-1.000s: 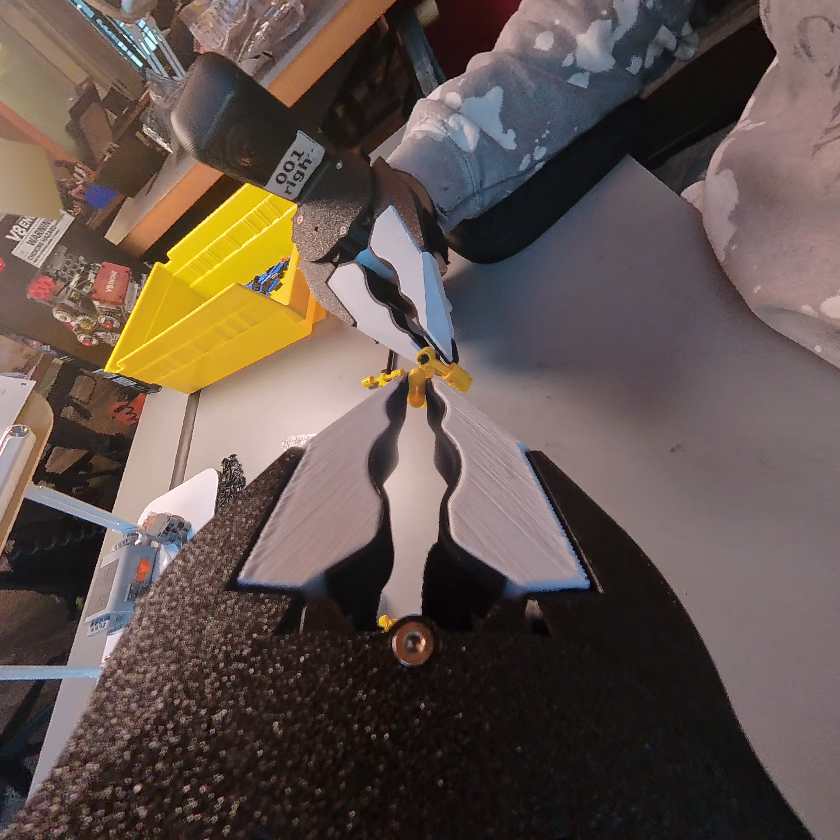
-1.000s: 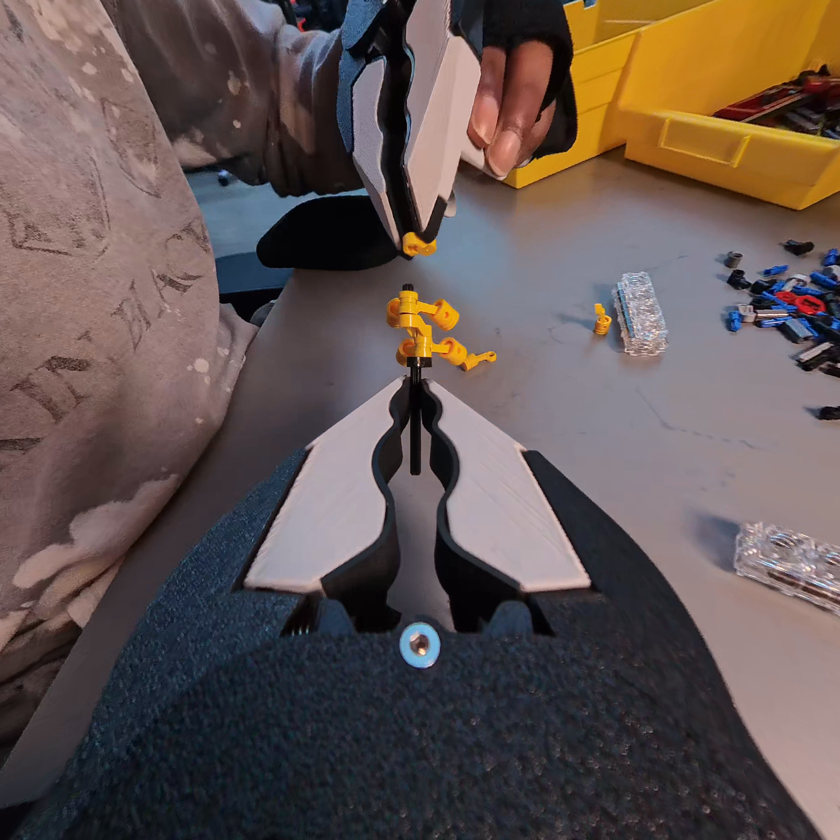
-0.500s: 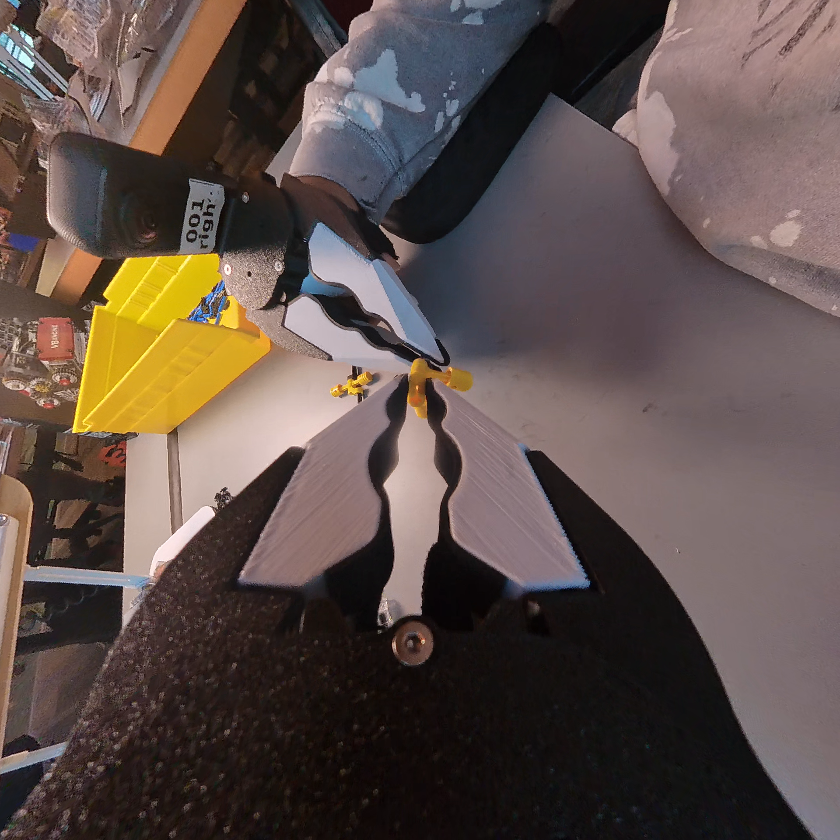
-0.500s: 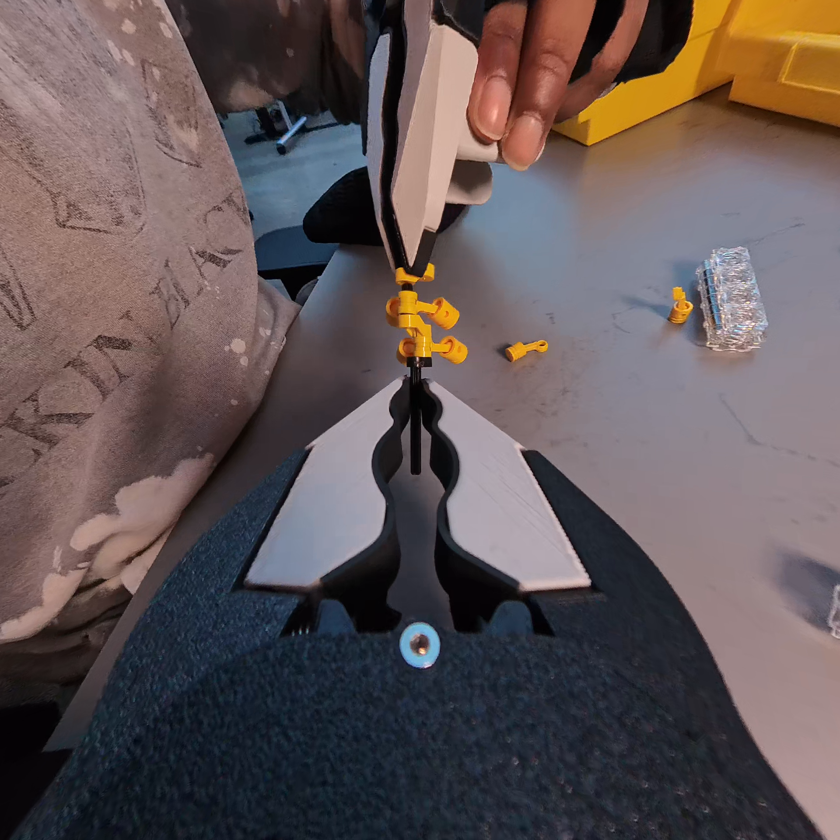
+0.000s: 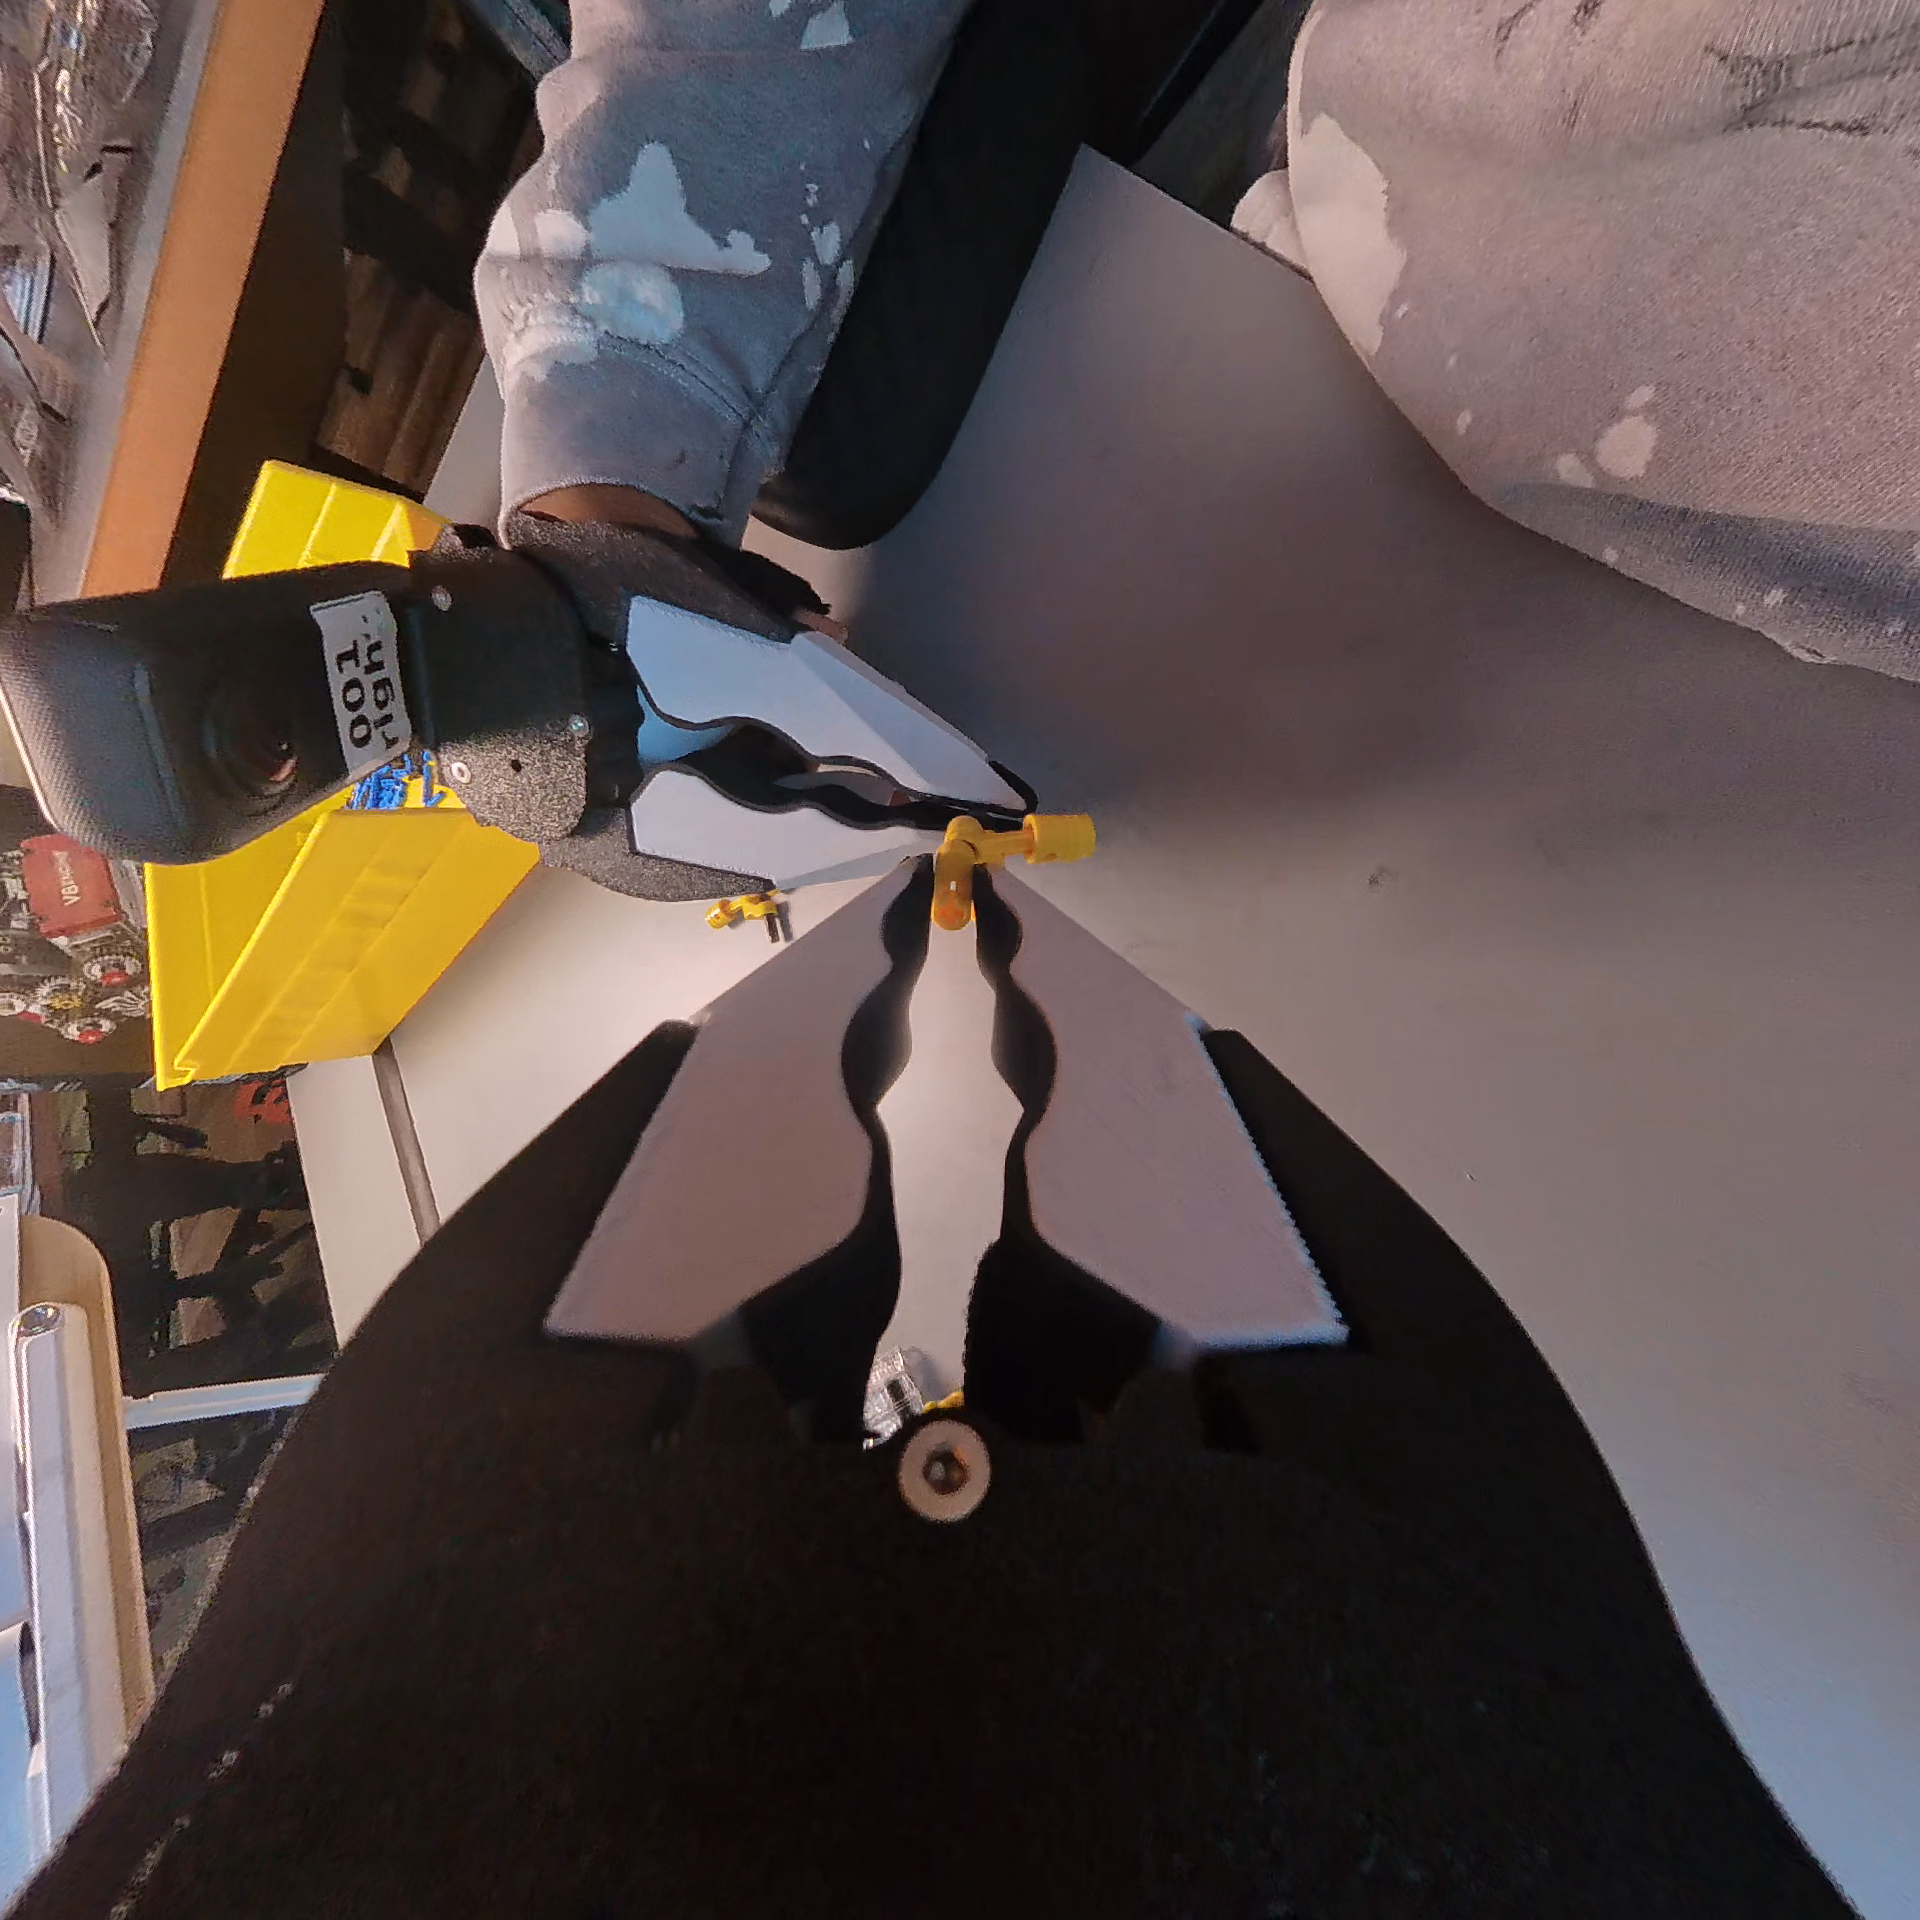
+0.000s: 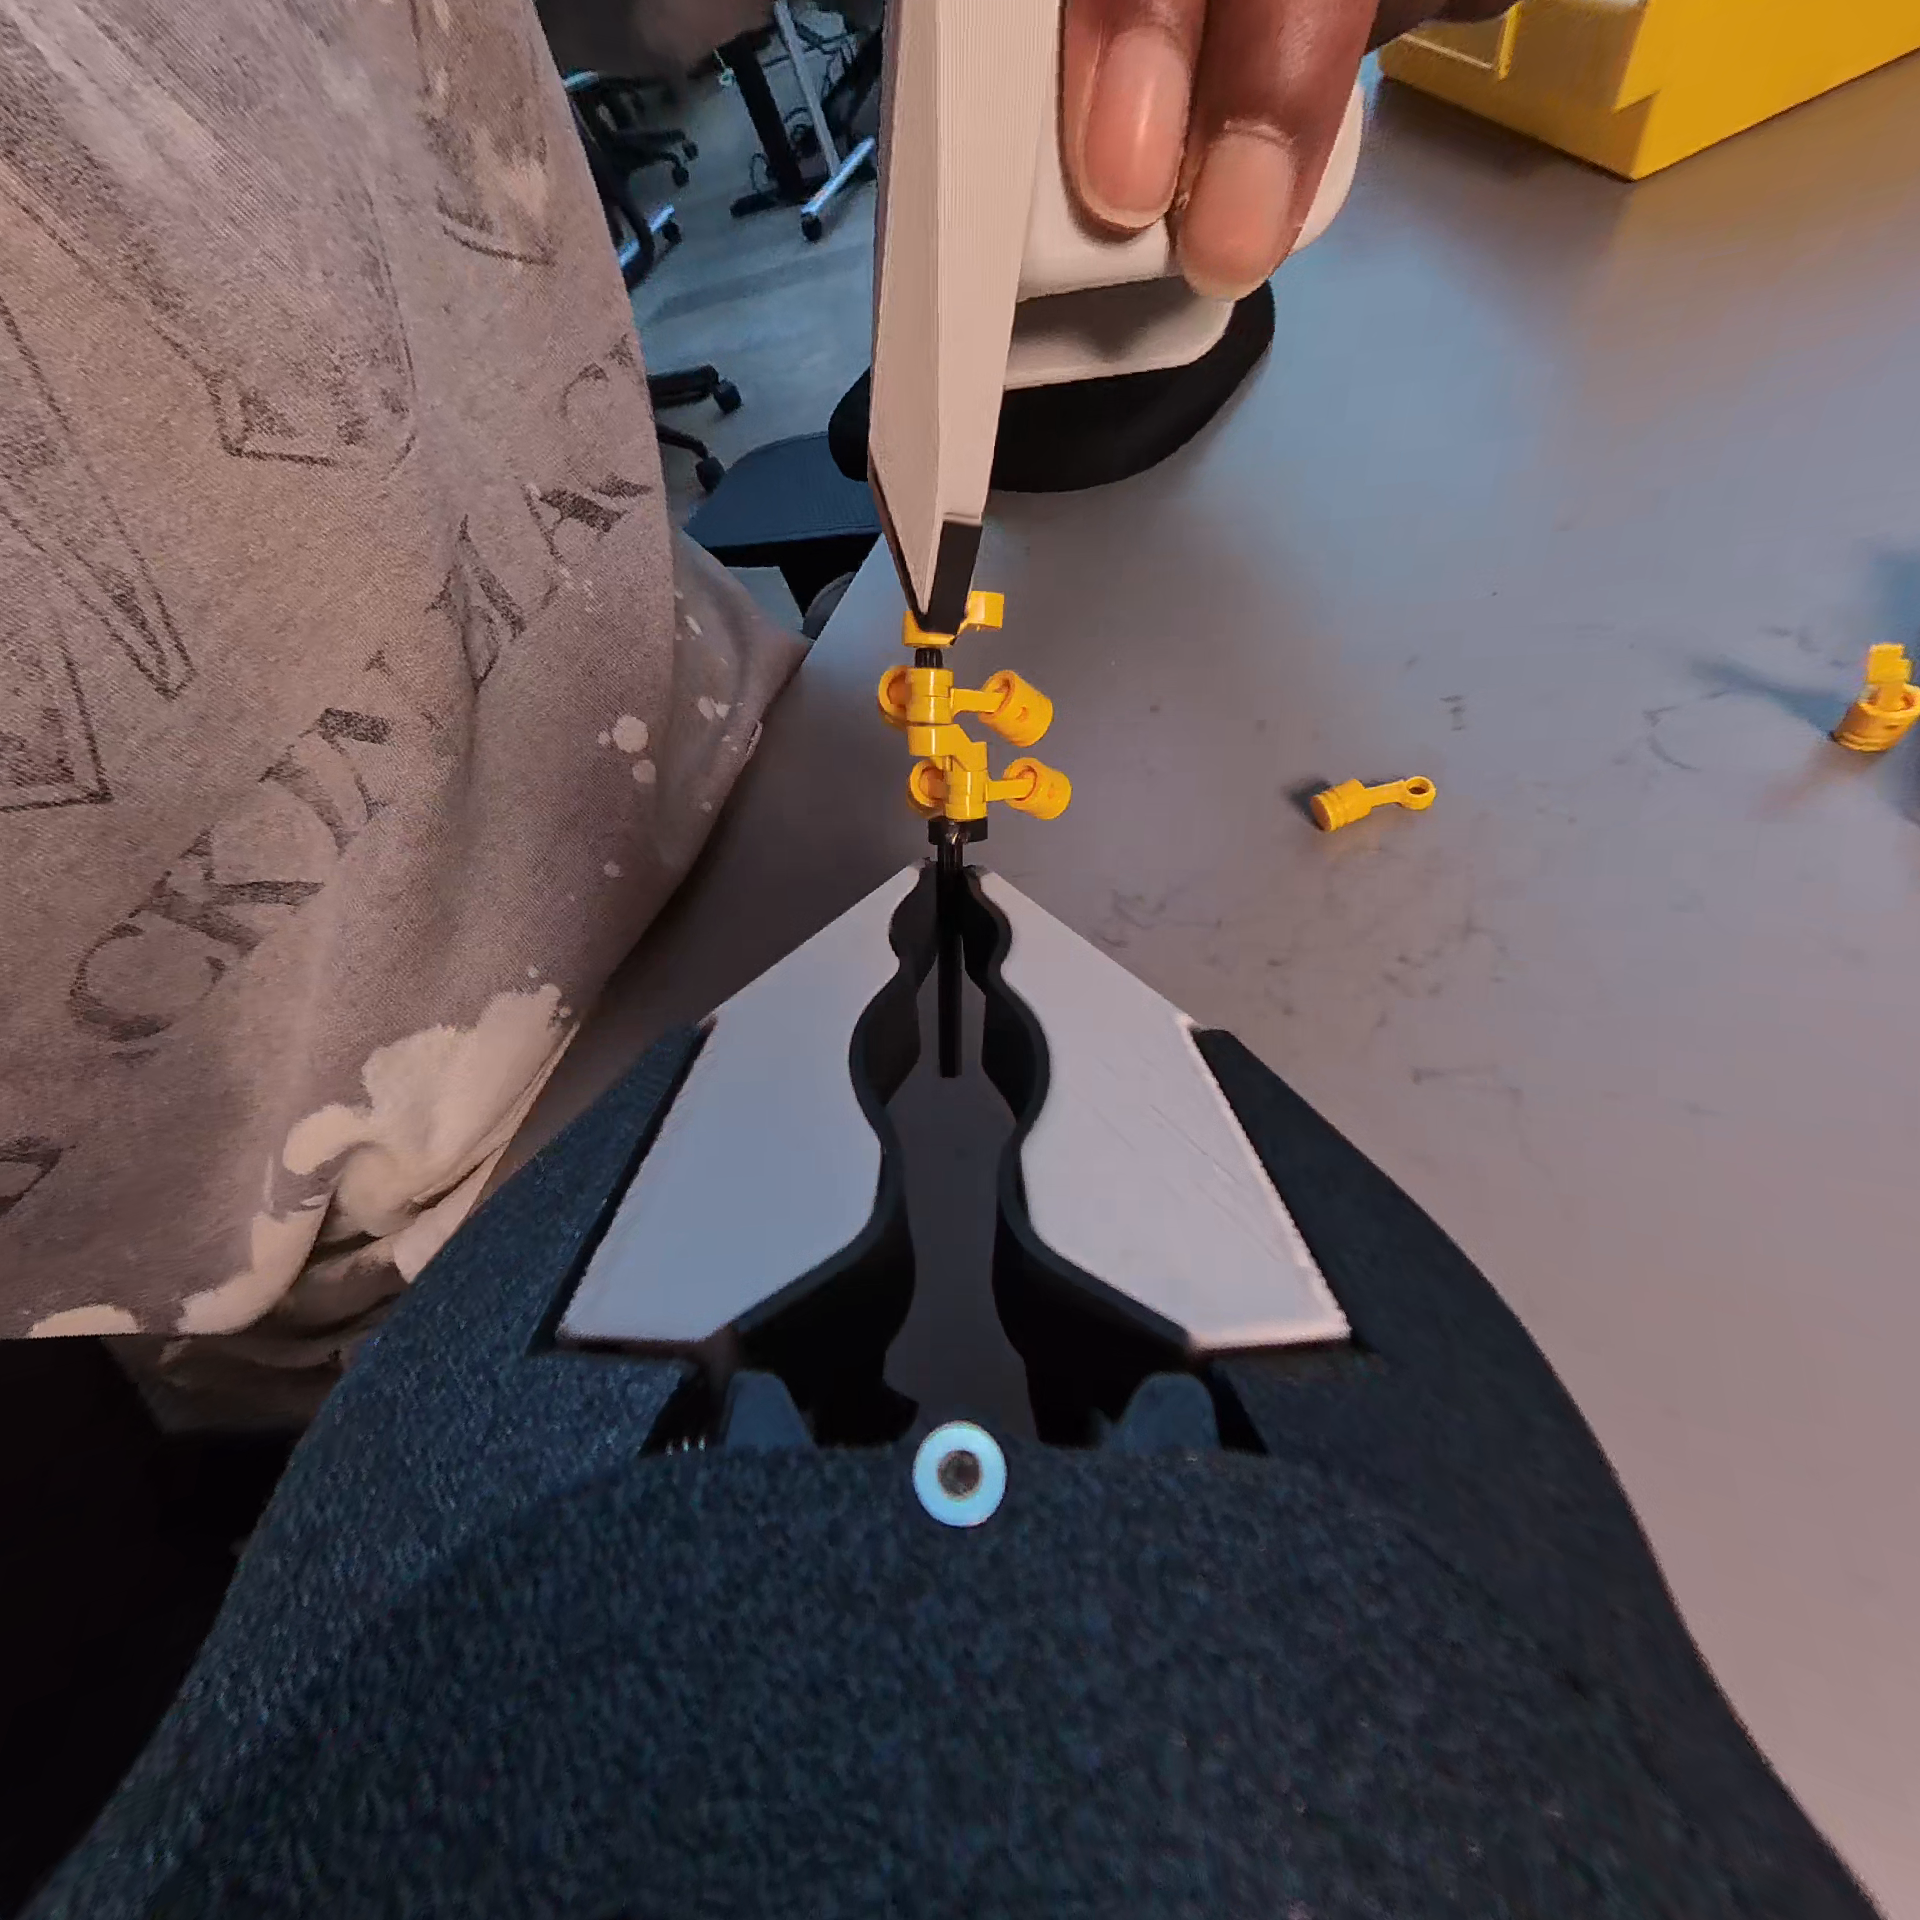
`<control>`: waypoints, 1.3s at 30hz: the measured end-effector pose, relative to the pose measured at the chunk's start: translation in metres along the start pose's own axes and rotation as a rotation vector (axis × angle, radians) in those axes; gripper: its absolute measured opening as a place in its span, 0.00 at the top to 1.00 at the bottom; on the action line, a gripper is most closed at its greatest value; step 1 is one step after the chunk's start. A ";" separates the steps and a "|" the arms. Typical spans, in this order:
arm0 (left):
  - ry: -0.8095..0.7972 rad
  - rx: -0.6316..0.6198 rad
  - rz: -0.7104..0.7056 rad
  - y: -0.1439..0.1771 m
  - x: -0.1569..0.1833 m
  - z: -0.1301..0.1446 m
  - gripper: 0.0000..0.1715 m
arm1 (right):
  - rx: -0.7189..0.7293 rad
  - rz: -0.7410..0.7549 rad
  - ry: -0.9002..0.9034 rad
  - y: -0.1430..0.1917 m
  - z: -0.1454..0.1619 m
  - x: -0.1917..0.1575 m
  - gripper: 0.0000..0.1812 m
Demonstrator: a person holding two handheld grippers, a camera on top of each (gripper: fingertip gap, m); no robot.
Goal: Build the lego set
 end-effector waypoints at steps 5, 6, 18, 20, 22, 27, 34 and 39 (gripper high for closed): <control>0.034 0.001 -0.012 0.002 0.003 -0.001 0.96 | 0.001 0.009 0.032 -0.003 -0.002 -0.001 0.99; 0.044 0.000 -0.016 0.002 0.003 0.000 0.96 | 0.003 0.018 0.039 -0.003 -0.002 -0.001 0.99; 0.127 -0.013 -0.104 0.007 0.000 0.004 0.96 | -0.055 0.339 0.269 0.000 -0.015 0.000 0.98; 0.120 -0.025 -0.114 0.008 0.001 0.004 0.96 | -0.075 0.392 0.299 -0.001 -0.016 0.000 0.99; 0.119 -0.040 -0.118 0.009 0.002 0.006 0.96 | -0.092 0.421 0.306 -0.002 -0.016 0.000 0.98; 0.107 -0.120 -0.121 0.005 0.005 0.013 0.96 | -0.143 0.459 0.262 -0.005 -0.011 0.005 0.99; 0.201 -0.195 -0.146 0.002 0.005 0.026 0.96 | -0.182 0.493 0.185 -0.008 -0.003 0.013 0.99; 0.292 -0.226 -0.158 -0.004 0.007 0.034 0.96 | -0.218 0.524 0.130 -0.006 0.005 0.020 0.99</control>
Point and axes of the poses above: each gripper's, where its closed fingertips meet, y back along the fingers, z out of its underside, x = y × z across the jaws, the point moved 4 cm from there along y, back along the fingers, and after that the axes turned 8 degrees about x, right-handed, at the moved point
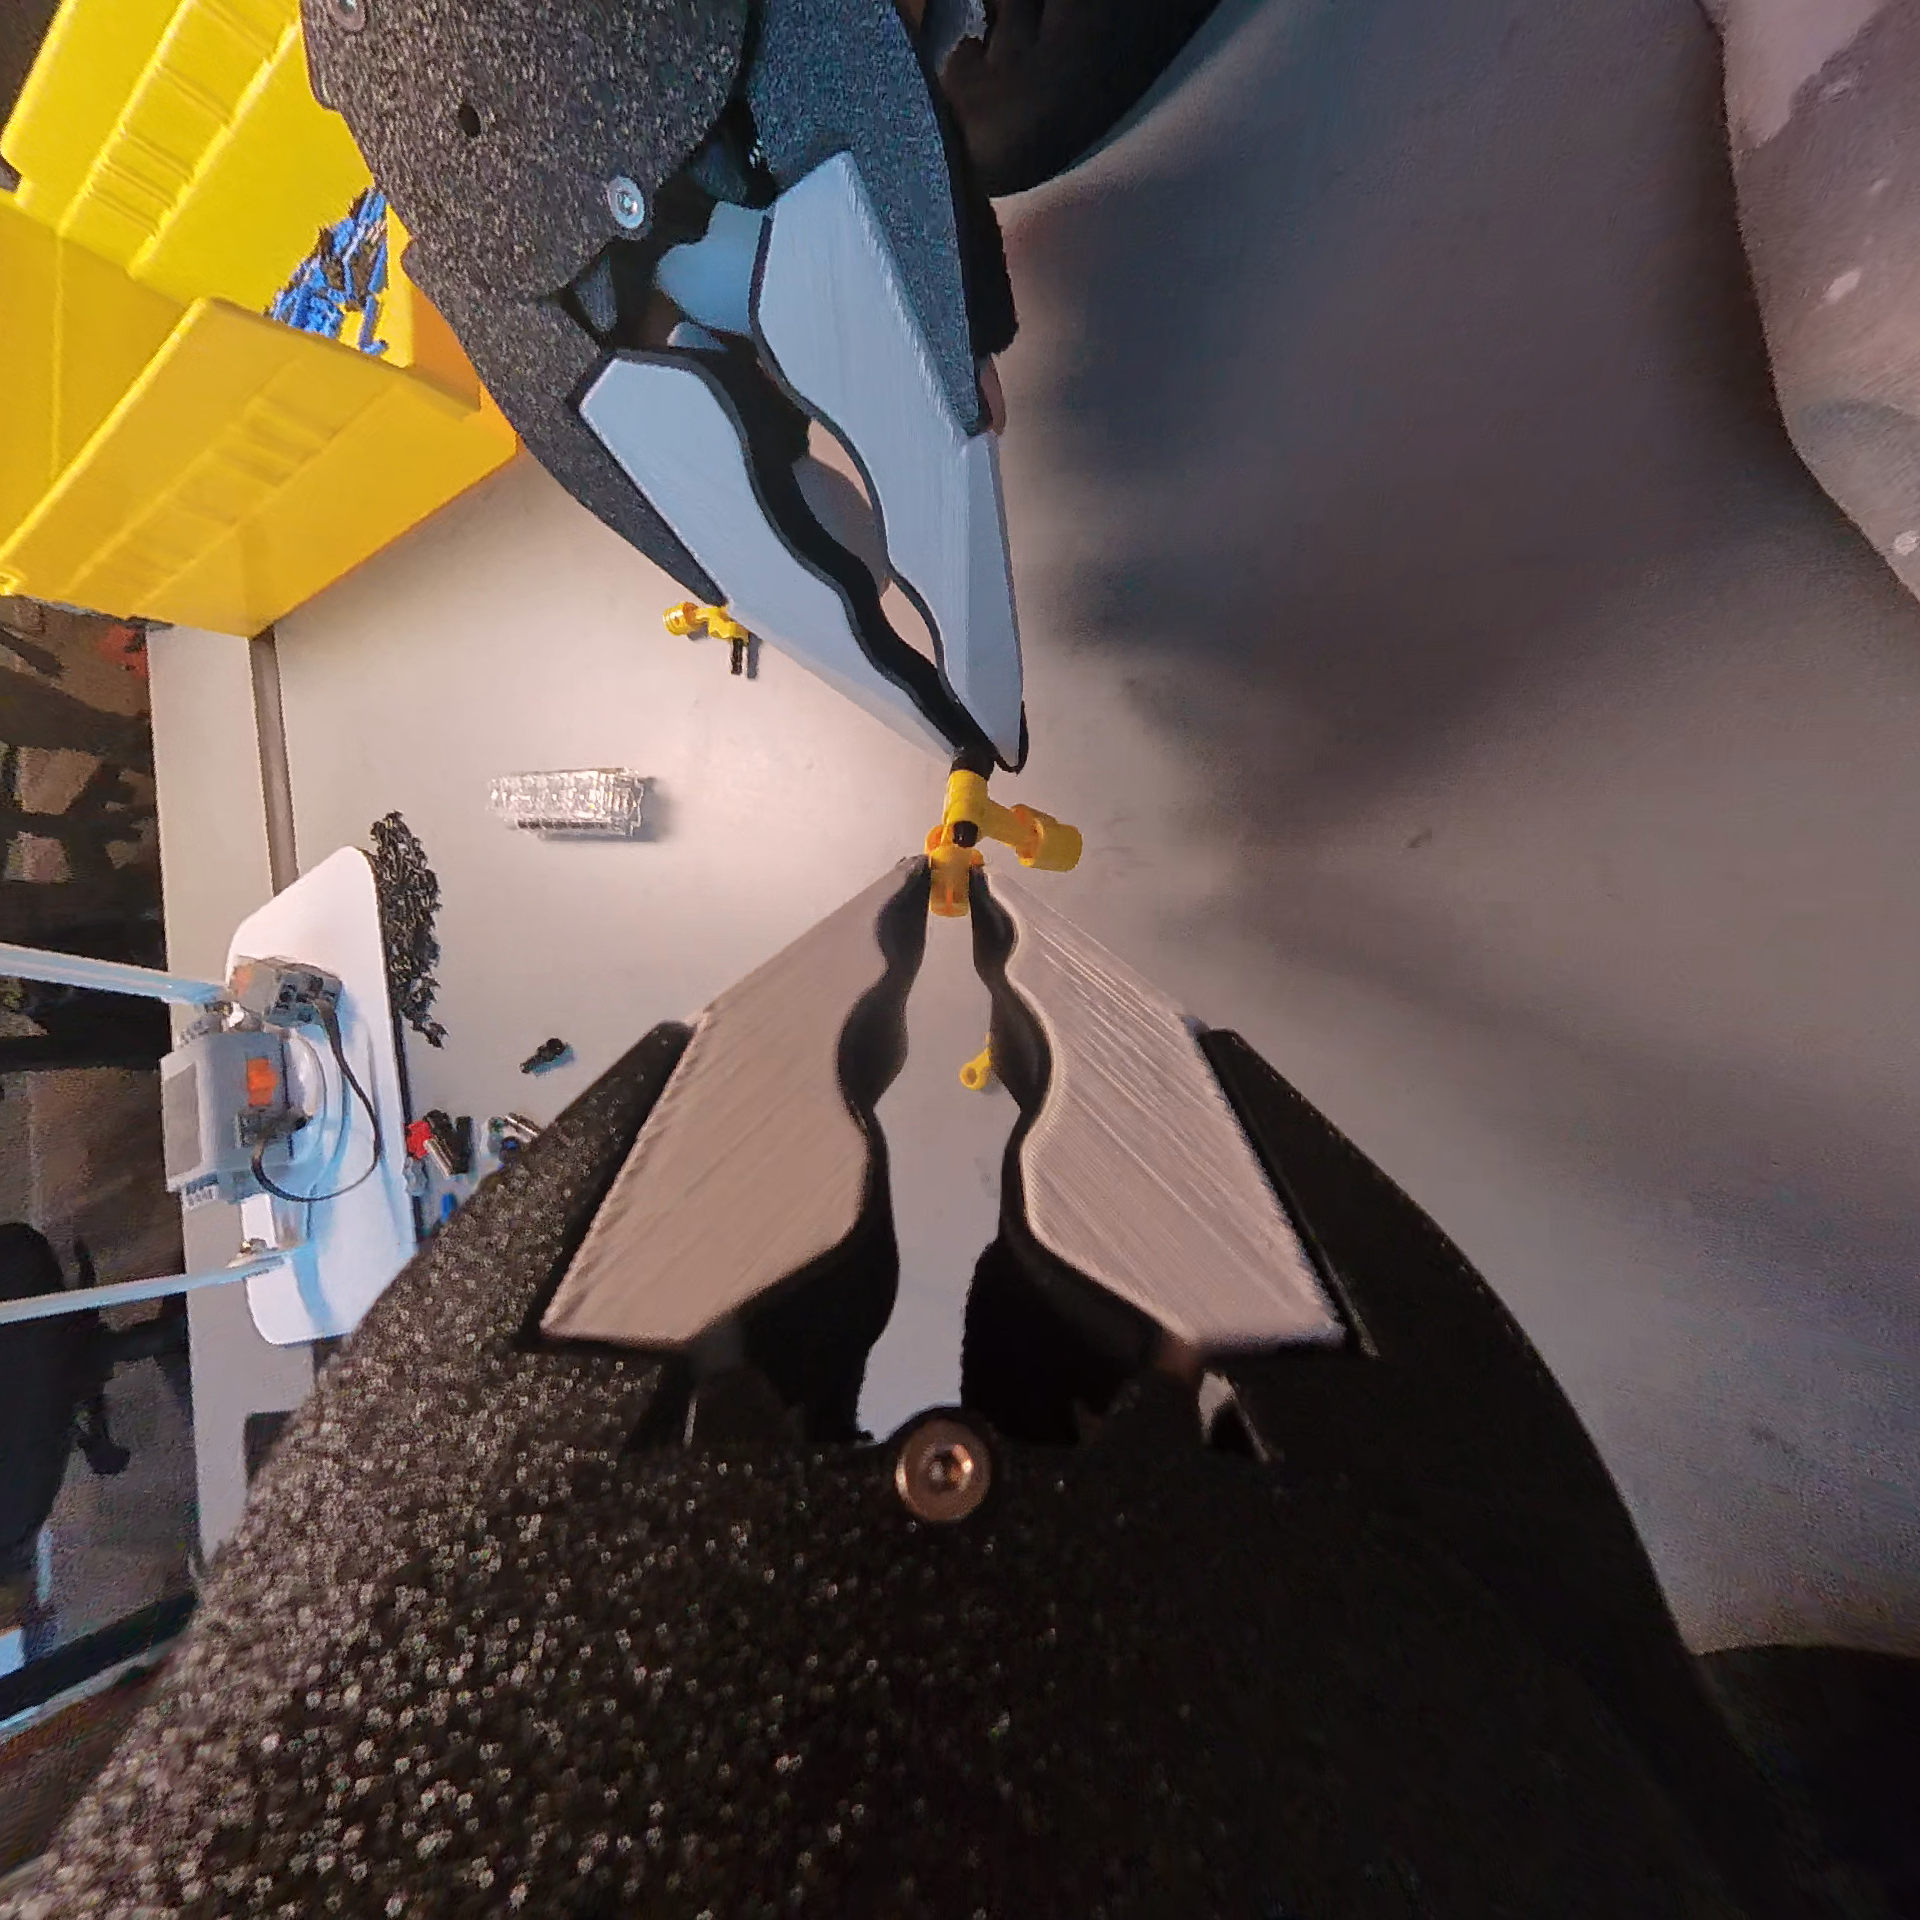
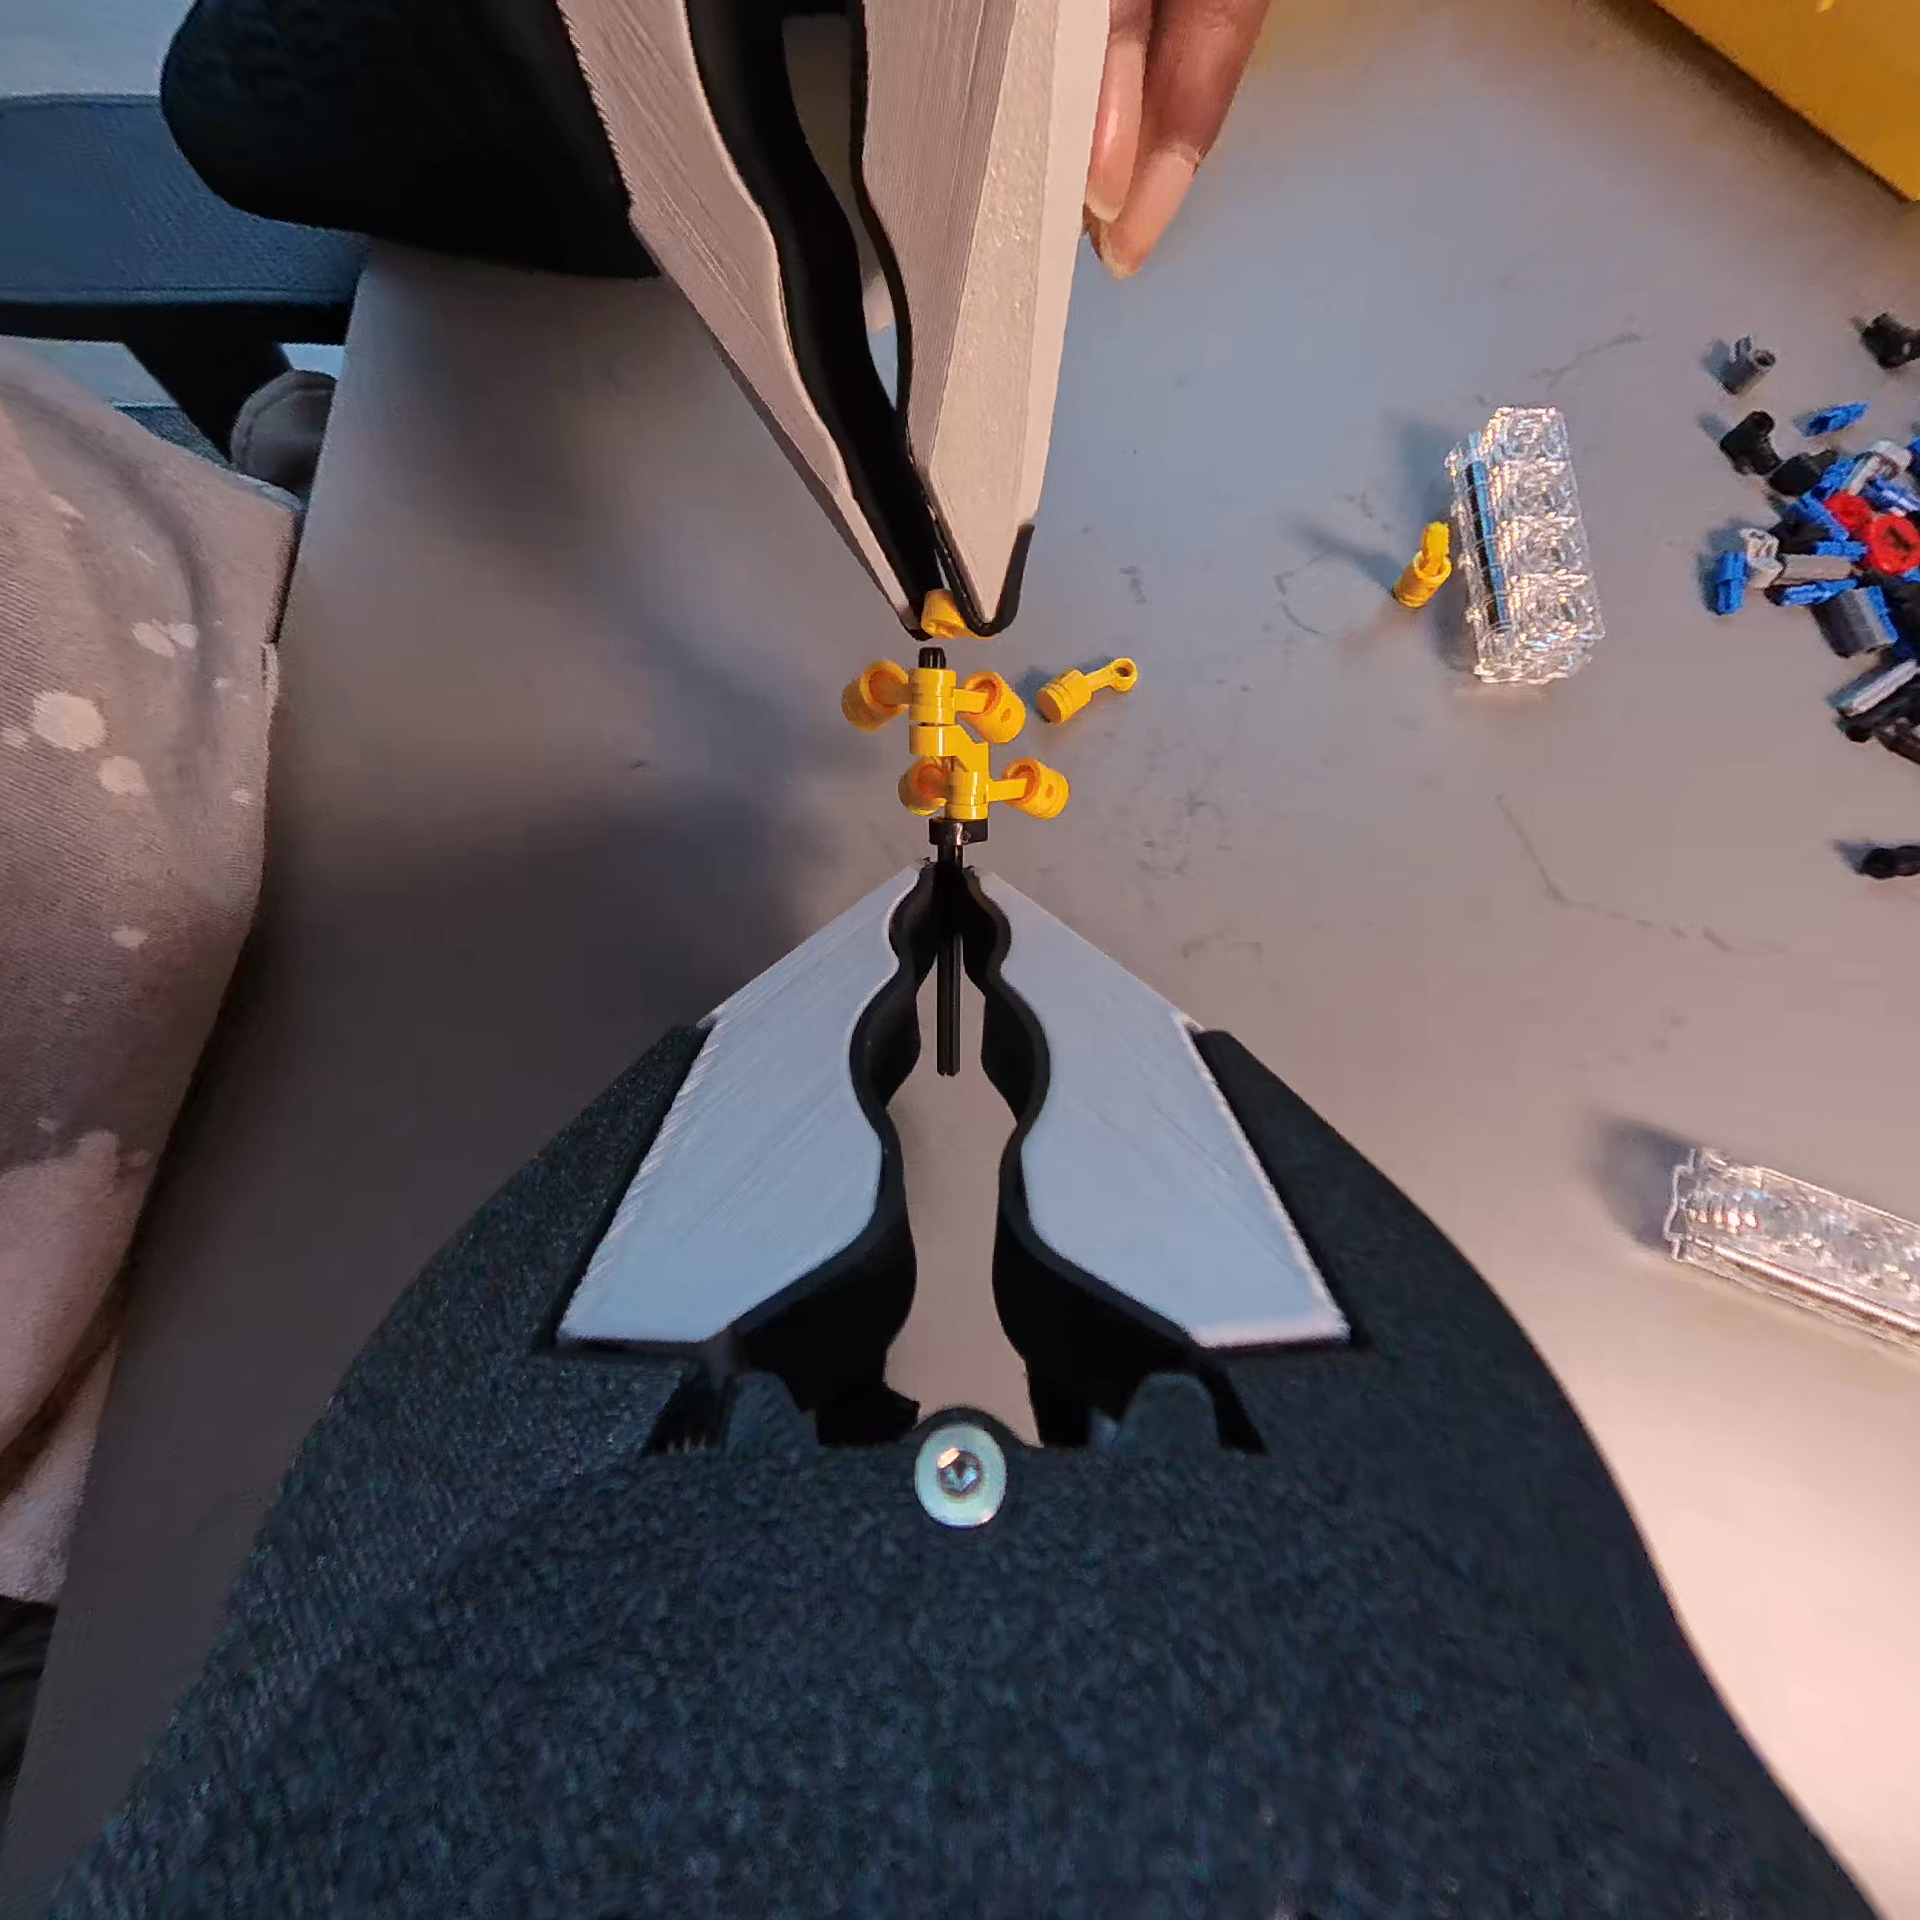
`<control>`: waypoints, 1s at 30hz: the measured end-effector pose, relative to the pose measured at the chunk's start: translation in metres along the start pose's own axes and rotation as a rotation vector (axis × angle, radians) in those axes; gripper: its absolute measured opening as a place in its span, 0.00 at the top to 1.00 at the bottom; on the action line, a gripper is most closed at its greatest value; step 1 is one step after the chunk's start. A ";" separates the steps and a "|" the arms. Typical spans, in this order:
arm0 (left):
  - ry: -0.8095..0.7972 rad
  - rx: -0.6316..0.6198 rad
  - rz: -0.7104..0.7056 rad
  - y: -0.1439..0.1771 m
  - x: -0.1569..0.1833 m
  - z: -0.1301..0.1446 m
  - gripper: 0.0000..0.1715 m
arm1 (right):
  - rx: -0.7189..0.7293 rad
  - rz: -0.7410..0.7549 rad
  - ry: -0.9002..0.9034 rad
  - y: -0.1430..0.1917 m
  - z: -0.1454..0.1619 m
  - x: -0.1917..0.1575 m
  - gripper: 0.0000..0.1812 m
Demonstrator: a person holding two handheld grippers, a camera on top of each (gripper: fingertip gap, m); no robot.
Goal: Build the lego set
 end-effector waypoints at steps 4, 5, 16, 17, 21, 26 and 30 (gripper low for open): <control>0.070 -0.010 -0.024 -0.006 0.002 0.006 0.96 | -0.028 0.019 -0.012 0.000 0.004 0.003 0.98; 0.069 -0.019 -0.031 -0.008 0.002 0.008 0.96 | -0.033 0.022 -0.019 0.000 0.006 0.004 0.99; 0.036 -0.082 -0.034 -0.025 -0.004 0.002 0.96 | -0.081 0.019 -0.059 -0.007 0.012 0.005 0.99; 0.030 -0.088 -0.032 -0.026 -0.005 0.002 0.96 | -0.086 0.017 -0.064 -0.008 0.012 0.005 0.99; 0.001 -0.118 -0.025 -0.032 -0.006 0.000 0.96 | -0.102 0.010 -0.080 -0.009 0.015 0.004 0.99; -0.069 -0.192 -0.023 -0.037 -0.006 -0.001 0.96 | -0.148 0.013 -0.086 -0.012 0.018 0.003 0.99; -0.061 -0.188 -0.023 -0.040 -0.005 -0.003 0.97 | -0.150 0.005 -0.095 -0.011 0.019 0.002 0.99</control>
Point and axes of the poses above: each gripper's, where its closed fingertips meet, y back along the fingers, z out of its underside, x = y × z across the jaws, the point moved 4 cm from there along y, back along the fingers, and after that the axes turned 8 degrees about x, right-handed, at the moved point
